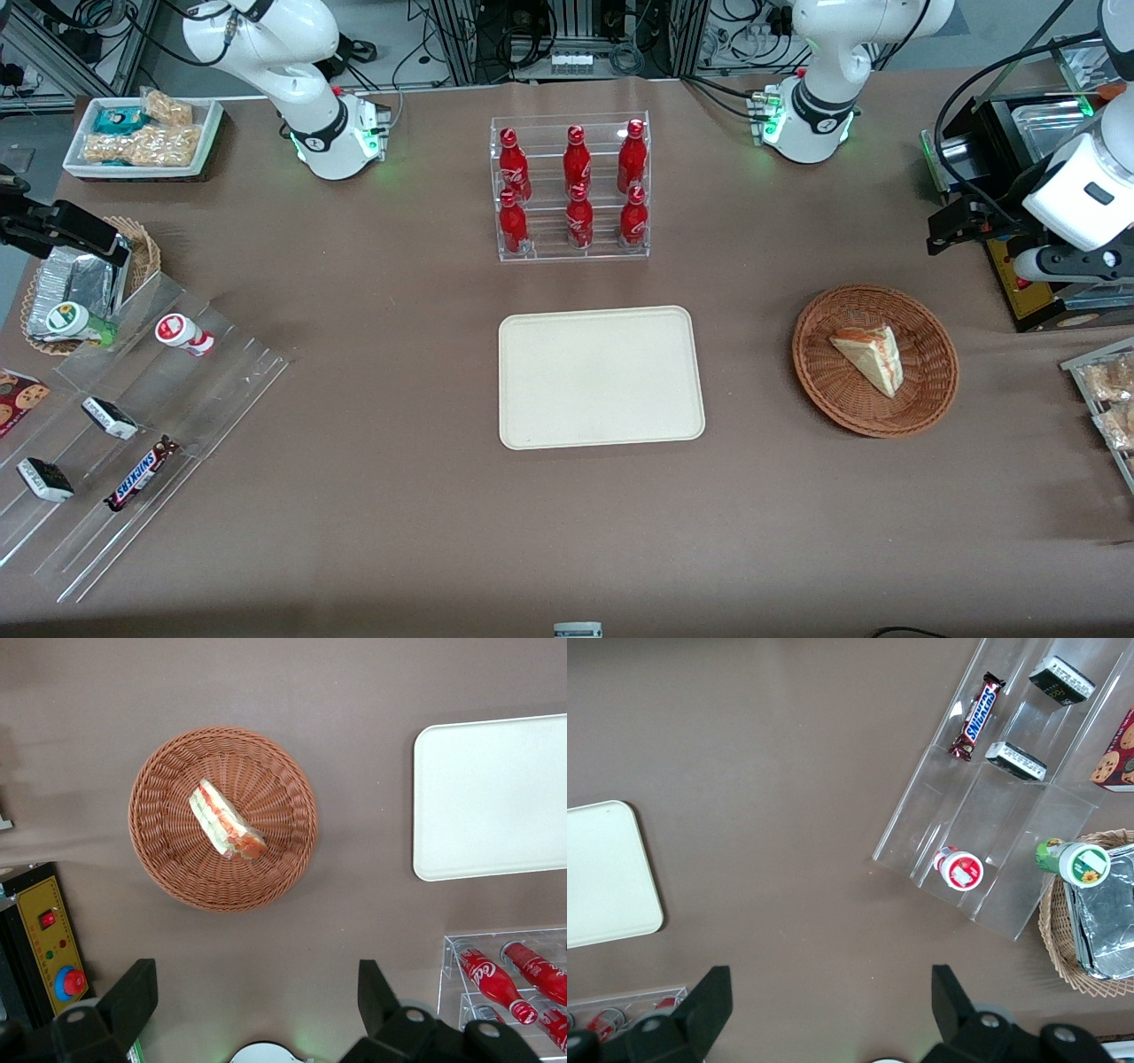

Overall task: Place sandwich from basket to tray
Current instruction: 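Move the left gripper down over the sandwich wedge in the wicker basket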

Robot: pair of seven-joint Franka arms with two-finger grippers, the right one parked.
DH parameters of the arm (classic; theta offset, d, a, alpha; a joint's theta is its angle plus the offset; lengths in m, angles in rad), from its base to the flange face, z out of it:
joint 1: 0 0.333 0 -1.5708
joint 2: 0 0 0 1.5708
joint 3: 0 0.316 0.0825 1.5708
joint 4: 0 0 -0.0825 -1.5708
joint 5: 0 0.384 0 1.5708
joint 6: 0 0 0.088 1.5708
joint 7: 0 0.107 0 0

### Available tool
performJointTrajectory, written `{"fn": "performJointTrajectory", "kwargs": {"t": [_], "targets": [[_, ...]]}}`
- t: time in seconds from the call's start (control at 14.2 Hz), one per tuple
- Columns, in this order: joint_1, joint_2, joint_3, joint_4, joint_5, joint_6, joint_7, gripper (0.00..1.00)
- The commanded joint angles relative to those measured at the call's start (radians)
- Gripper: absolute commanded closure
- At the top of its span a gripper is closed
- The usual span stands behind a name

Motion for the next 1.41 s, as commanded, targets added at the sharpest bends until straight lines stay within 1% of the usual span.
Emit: {"fn": "performJointTrajectory", "kwargs": {"t": [0.0,0.56,0.7,1.05,1.2,1.34], "targets": [[-0.007,-0.002,0.003,0.006,0.004,-0.015,-0.014,0.0],[-0.004,0.008,0.006,0.001,0.004,-0.018,-0.011,0.0],[-0.003,0.028,0.006,-0.005,0.006,-0.019,-0.01,0.0],[0.01,0.125,0.014,-0.019,0.012,-0.004,-0.014,0.0],[0.022,0.143,0.015,-0.069,0.061,0.054,-0.022,0.0],[0.023,0.137,0.015,-0.181,0.069,0.172,-0.046,0.0]]}}
